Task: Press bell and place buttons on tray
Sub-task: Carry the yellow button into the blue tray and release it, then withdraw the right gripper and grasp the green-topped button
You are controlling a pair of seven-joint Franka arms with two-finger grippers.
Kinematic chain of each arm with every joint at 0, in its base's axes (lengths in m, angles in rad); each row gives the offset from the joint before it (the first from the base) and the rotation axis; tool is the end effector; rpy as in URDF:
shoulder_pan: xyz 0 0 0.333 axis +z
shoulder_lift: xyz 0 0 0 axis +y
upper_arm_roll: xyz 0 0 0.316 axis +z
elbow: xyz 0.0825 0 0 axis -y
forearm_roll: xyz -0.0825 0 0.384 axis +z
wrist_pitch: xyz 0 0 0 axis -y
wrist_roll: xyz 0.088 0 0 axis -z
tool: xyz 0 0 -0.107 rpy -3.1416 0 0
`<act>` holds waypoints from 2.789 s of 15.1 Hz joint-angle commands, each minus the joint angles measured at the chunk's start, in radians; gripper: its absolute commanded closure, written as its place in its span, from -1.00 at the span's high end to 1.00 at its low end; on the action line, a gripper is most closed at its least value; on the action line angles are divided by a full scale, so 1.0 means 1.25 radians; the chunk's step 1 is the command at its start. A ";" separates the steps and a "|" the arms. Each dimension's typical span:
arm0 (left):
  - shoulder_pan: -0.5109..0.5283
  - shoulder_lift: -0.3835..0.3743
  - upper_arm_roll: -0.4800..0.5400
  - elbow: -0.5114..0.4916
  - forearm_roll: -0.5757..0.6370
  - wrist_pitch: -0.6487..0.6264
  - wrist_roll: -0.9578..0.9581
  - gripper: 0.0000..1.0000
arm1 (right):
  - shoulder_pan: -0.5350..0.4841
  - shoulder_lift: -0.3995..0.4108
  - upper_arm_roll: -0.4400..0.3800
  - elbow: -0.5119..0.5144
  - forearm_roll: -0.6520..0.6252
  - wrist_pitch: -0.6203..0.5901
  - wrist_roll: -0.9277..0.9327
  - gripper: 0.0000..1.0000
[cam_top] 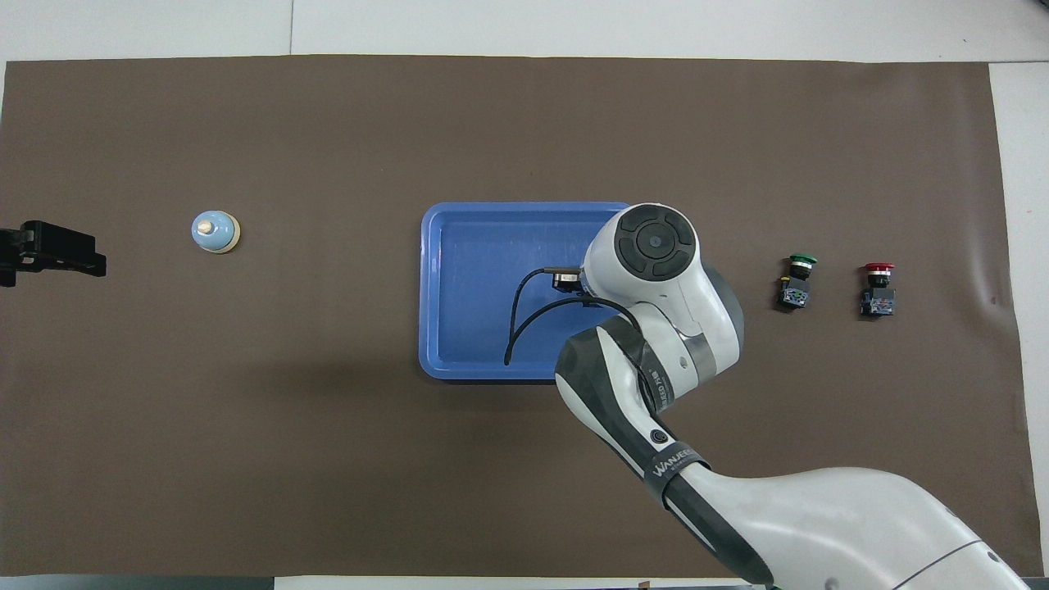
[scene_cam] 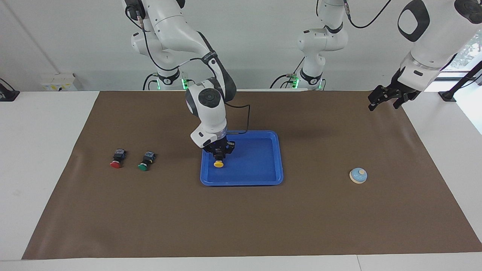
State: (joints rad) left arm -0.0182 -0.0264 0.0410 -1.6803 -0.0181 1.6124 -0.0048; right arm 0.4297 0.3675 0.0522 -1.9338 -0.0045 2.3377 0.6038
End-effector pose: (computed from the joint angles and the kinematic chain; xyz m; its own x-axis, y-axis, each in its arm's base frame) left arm 0.5470 0.0109 0.5909 0.9987 0.0283 -0.0416 0.0291 -0.9994 0.0189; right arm 0.5532 0.2875 0.3000 0.9922 -0.1227 0.0216 -0.1219 -0.9920 -0.0336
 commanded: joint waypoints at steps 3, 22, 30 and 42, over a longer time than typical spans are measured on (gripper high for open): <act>0.001 -0.016 0.000 -0.009 0.003 -0.006 -0.008 1.00 | -0.005 -0.009 0.004 -0.026 0.002 0.019 0.023 -1.00; 0.001 -0.016 0.000 -0.009 0.005 -0.006 -0.008 1.00 | -0.263 -0.142 -0.006 0.046 -0.011 -0.237 -0.202 1.00; 0.001 -0.016 0.000 -0.009 0.005 -0.006 -0.008 1.00 | -0.379 -0.171 -0.007 -0.165 -0.014 -0.026 -0.265 1.00; 0.001 -0.016 0.000 -0.009 0.003 -0.006 -0.008 1.00 | -0.396 -0.115 -0.006 -0.215 -0.014 0.107 -0.279 0.11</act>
State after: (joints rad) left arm -0.0182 -0.0264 0.0410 -1.6803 -0.0180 1.6124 -0.0048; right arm -0.0573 0.2289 0.0352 -2.1939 -0.0111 2.4557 0.2670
